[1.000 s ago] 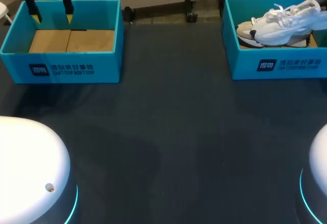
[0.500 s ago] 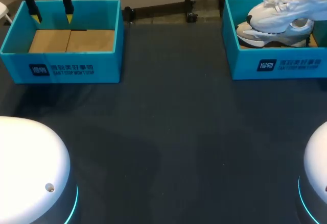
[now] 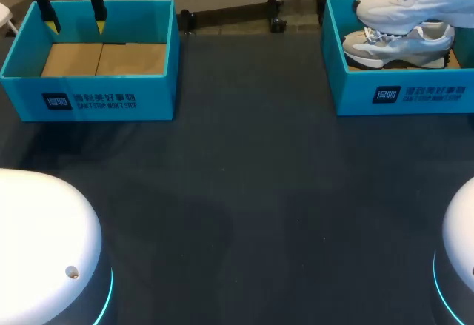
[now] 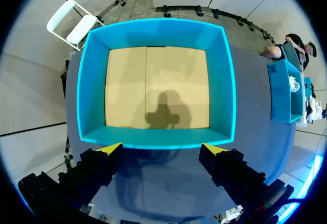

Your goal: Take the shoe out of the shoebox, open the shoe tongue, remove and reinsert the insole, then place the shoe into the shoebox

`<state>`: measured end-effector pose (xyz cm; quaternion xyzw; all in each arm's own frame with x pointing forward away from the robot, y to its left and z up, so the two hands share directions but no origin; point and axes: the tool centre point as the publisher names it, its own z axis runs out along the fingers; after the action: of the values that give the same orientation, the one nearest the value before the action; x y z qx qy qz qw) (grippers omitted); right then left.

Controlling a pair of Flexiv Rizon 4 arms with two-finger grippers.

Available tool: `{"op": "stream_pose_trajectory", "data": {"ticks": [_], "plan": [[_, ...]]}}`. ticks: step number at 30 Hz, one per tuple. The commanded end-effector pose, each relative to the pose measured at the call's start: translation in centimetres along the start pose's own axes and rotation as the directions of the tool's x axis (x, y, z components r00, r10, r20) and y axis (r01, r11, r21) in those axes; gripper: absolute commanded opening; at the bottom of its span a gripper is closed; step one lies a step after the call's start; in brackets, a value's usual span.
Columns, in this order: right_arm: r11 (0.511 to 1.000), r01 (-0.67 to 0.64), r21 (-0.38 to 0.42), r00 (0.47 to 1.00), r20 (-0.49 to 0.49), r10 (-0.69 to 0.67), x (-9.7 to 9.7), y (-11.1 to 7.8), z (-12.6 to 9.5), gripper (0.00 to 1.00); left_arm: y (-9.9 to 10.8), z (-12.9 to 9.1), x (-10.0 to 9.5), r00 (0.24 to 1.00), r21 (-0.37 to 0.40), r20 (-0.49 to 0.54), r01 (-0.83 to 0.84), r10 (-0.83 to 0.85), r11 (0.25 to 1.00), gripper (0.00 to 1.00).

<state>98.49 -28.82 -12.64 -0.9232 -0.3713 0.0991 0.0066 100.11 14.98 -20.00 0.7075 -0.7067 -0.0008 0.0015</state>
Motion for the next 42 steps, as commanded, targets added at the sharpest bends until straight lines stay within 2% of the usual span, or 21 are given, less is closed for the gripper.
{"op": "stream_pose_trajectory", "data": {"ticks": [1, 11, 18, 24, 30, 38, 41, 42], "plan": [[1.000, 0.000, -0.005, 1.000, -0.006, 0.000, -0.2, -0.2, -0.1, 0.00, 0.0, 0.0, 0.0, 1.000, 0.001, 0.000, -0.001, 0.001, 1.000, 1.00], [1.000, 0.000, -0.005, 1.000, -0.006, 0.000, -0.2, -0.2, -0.1, 0.00, 0.0, 0.0, 0.0, 1.000, 0.001, 0.000, -0.001, 0.001, 1.000, 1.00], [0.998, -0.027, 0.061, 0.999, 0.018, 0.026, 0.4, 3.3, 2.4, 0.00, 0.0, 0.0, 0.0, 1.000, 0.001, 0.000, -0.001, 0.001, 1.000, 1.00], [0.997, -0.033, 0.072, 0.999, 0.027, 0.031, 0.6, 4.1, 3.7, 0.00, 0.0, 0.0, 0.0, 1.000, 0.001, 0.000, -0.001, 0.001, 1.000, 1.00], [0.994, -0.046, 0.098, 0.999, 0.007, 0.046, -0.4, 2.5, 2.8, 0.00, 0.0, 0.0, 0.0, 1.000, 0.001, 0.000, -0.001, 0.001, 1.000, 1.00], [0.987, -0.105, 0.118, 0.993, 0.071, 0.097, -2.9, -2.9, 2.0, 0.00, 0.0, 0.0, 0.0, 1.000, 0.001, 0.000, -0.001, 0.001, 1.000, 1.00], [0.986, -0.117, 0.123, 0.991, 0.075, 0.108, -3.6, -4.5, 1.7, 0.00, 0.0, 0.0, 0.0, 1.000, 0.001, 0.000, -0.001, 0.001, 1.000, 1.00], [0.984, -0.121, 0.129, 0.992, 0.060, 0.114, -4.0, -5.7, 1.5, 0.00, 0.0, 0.0, 0.0, 1.000, 0.001, 0.000, -0.001, 0.001, 1.000, 1.00]]}}
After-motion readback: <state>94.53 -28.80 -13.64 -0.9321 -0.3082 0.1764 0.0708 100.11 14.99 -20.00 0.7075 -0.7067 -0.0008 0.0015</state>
